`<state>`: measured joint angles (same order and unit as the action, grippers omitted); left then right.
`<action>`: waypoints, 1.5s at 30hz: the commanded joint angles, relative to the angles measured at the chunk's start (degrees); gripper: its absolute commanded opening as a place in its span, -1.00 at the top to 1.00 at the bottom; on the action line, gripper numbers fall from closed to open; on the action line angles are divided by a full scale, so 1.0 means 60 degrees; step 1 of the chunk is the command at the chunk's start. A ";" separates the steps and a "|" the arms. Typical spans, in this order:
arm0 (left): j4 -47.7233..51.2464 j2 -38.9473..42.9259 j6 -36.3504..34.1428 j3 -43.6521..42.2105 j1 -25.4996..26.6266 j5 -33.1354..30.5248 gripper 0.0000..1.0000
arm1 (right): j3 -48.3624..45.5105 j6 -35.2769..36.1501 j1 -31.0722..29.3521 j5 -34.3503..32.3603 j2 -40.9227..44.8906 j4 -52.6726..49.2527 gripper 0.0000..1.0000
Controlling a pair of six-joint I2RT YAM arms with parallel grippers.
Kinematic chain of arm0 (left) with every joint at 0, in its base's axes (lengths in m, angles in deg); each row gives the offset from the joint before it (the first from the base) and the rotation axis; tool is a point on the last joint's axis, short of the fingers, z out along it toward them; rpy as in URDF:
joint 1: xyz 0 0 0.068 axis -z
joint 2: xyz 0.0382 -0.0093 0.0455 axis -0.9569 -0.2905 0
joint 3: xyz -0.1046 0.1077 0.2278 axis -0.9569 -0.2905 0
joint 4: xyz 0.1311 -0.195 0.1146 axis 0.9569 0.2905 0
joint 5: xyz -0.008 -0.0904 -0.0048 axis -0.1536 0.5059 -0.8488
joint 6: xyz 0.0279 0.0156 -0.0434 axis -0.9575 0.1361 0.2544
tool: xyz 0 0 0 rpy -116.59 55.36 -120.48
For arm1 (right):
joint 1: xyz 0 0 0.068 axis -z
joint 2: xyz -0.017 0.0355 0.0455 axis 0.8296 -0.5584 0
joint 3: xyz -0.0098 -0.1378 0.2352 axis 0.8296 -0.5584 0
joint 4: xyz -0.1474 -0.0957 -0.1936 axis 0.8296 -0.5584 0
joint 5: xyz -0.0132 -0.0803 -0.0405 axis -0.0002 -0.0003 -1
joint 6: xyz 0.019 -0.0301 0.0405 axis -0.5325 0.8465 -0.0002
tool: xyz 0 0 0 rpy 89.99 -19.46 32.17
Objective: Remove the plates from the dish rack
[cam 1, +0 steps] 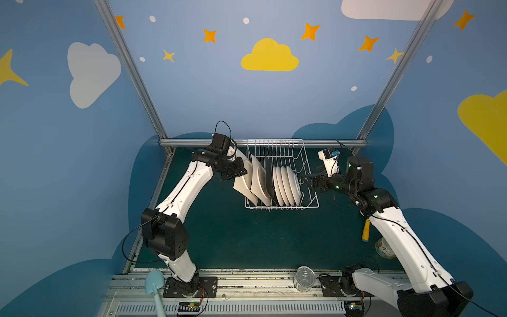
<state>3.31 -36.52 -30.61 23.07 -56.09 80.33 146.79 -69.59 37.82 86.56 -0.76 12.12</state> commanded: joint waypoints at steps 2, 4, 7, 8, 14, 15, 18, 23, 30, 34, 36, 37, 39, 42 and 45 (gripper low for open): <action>-0.0224 0.0663 -0.0367 0.0359 -0.0231 0.0485 0.94 | 0.0082 -0.0056 -0.0052 -0.0019 0.0111 -0.0027 -0.84; -0.0025 0.0780 -0.0493 0.0493 -0.0400 0.0520 0.94 | 0.0119 -0.0095 -0.0066 0.0053 0.0096 -0.0002 -0.84; 0.0092 0.1005 -0.0623 0.0646 -0.0666 0.0664 0.94 | 0.0131 -0.0111 -0.0081 0.0104 0.0067 0.0039 -0.84; 0.0092 0.1101 -0.0648 0.0674 -0.0735 0.0712 0.94 | 0.0133 -0.0146 -0.0086 0.0107 0.0041 0.0059 -0.84; -0.0239 0.1587 -0.0522 0.0632 -0.1001 0.1106 0.94 | 0.0227 -0.0271 -0.0146 0.0253 -0.0065 0.0193 -0.84; -0.0273 0.1671 -0.0539 0.0647 -0.1020 0.1135 0.94 | 0.0269 -0.0318 -0.0161 0.0292 -0.0085 0.0195 -0.83; -0.0368 0.1910 -0.0645 0.0690 -0.1063 0.1141 0.94 | 0.0405 -0.0519 -0.0170 0.0428 -0.0153 0.0164 -0.84; -0.0686 0.2502 -0.1674 0.0662 -0.0999 0.0681 0.94 | 0.0635 -0.1210 -0.0198 0.0685 -0.0269 0.0222 -0.84; -0.1337 0.3499 -0.3073 0.0248 -0.0952 -0.0612 0.94 | 0.1087 -0.2654 -0.0205 0.0961 -0.0628 0.0311 -0.84; -0.2291 0.4091 -0.4188 -0.0504 -0.0782 -0.0878 0.94 | 0.1367 -0.3639 -0.0212 0.1294 -0.0976 0.0429 -0.83; -0.2748 0.4371 -0.4827 -0.0930 -0.0535 -0.1472 0.94 | 0.1559 -0.4223 -0.0219 0.1192 -0.1158 0.0388 -0.83; -0.2846 0.4432 -0.5094 -0.1032 -0.0406 -0.1747 0.94 | 0.1682 -0.4557 -0.0213 0.1170 -0.1273 0.0328 -0.83; -0.2870 0.4447 -0.5725 -0.1097 -0.0142 -0.2349 0.94 | 0.1922 -0.5140 -0.0219 0.1203 -0.1506 0.0239 -0.83; -0.3431 0.4572 -0.6859 -0.1541 0.0386 -0.3347 0.94 | 0.2179 -0.6039 -0.0212 0.1369 -0.1813 0.0385 -0.83; -0.4150 0.4682 -0.7904 -0.1989 0.0793 -0.4191 0.94 | 0.2317 -0.6767 -0.0226 0.1608 -0.2091 0.0717 -0.83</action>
<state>-7.51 -11.25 -68.53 10.65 -52.88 62.12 158.85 -103.21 36.81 94.41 -12.41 14.31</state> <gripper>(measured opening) 0.132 0.915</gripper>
